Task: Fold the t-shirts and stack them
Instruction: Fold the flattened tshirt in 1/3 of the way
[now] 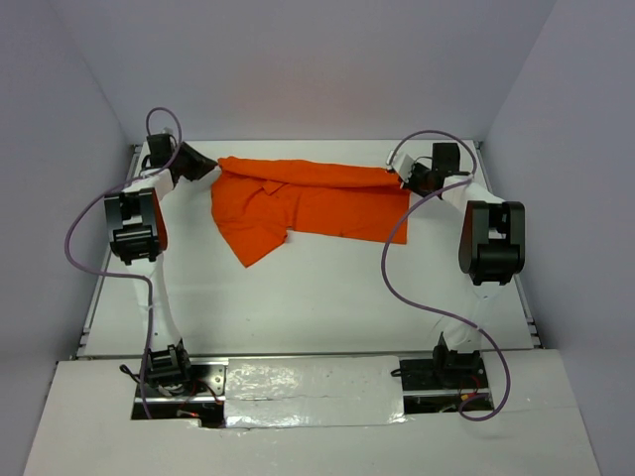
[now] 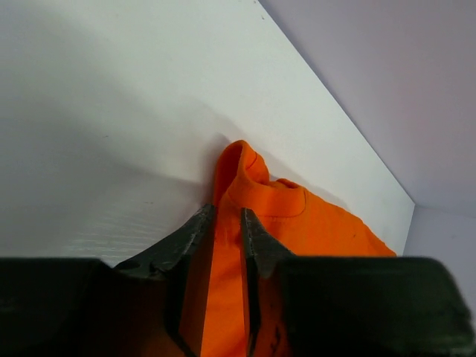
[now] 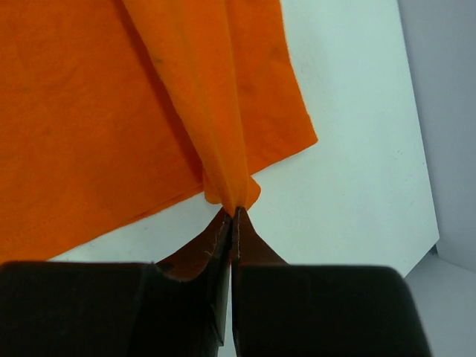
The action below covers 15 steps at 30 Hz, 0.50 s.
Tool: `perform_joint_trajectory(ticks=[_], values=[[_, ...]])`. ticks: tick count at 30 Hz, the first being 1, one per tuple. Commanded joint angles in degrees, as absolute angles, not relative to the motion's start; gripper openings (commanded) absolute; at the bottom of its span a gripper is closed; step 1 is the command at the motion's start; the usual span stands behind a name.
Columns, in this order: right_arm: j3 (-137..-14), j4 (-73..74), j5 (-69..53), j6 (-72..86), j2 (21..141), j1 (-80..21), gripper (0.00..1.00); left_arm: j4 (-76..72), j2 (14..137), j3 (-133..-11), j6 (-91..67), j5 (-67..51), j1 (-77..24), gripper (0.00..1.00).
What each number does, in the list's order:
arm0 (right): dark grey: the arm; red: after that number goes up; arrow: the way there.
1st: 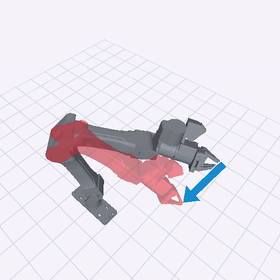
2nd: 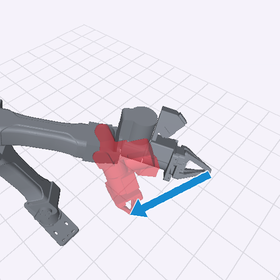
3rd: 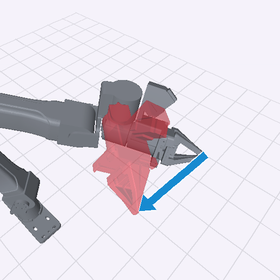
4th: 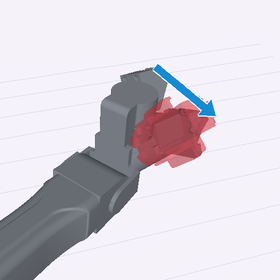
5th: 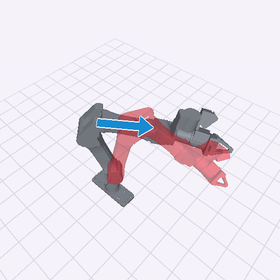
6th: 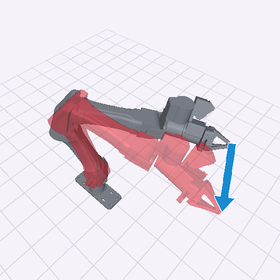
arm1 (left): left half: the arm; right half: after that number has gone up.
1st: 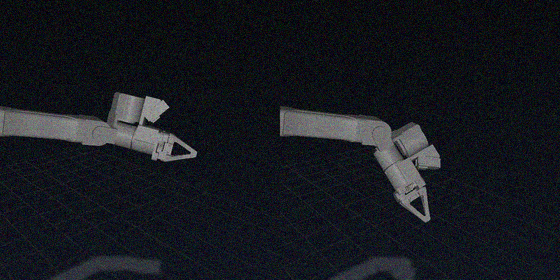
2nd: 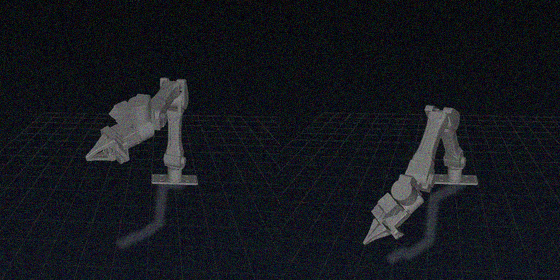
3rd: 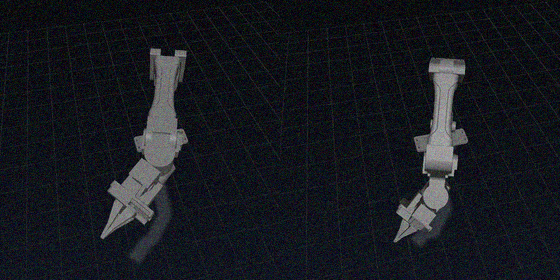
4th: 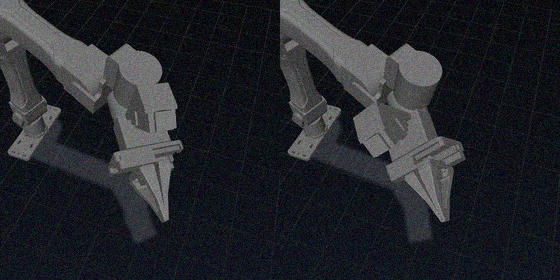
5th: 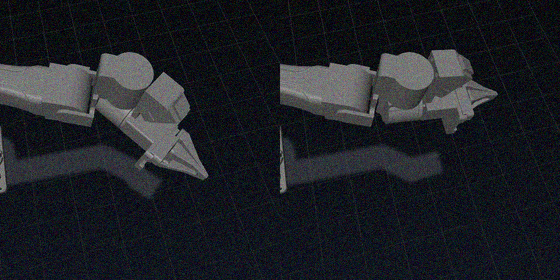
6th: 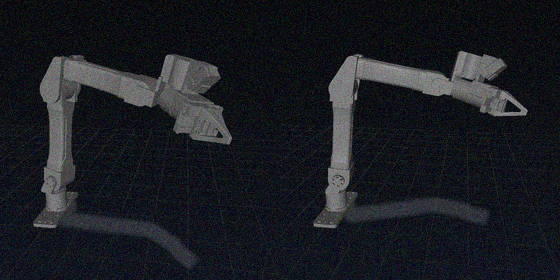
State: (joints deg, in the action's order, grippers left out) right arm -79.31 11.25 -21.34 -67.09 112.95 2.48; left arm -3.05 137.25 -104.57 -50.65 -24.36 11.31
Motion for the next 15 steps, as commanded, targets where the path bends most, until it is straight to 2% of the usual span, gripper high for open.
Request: perform_joint_trajectory(ticks=[1,15], values=[[-78.05,12.65,-20.48,-68.90,110.66,1.76,0.07,-2.99,133.68,-104.15,-48.78,-25.75,11.95,0.34],[-76.55,16.70,-21.45,-71.98,109.34,0.62,0.41,-5.09,129.91,-102.31,-49.39,-24.87,13.27,0.36]])
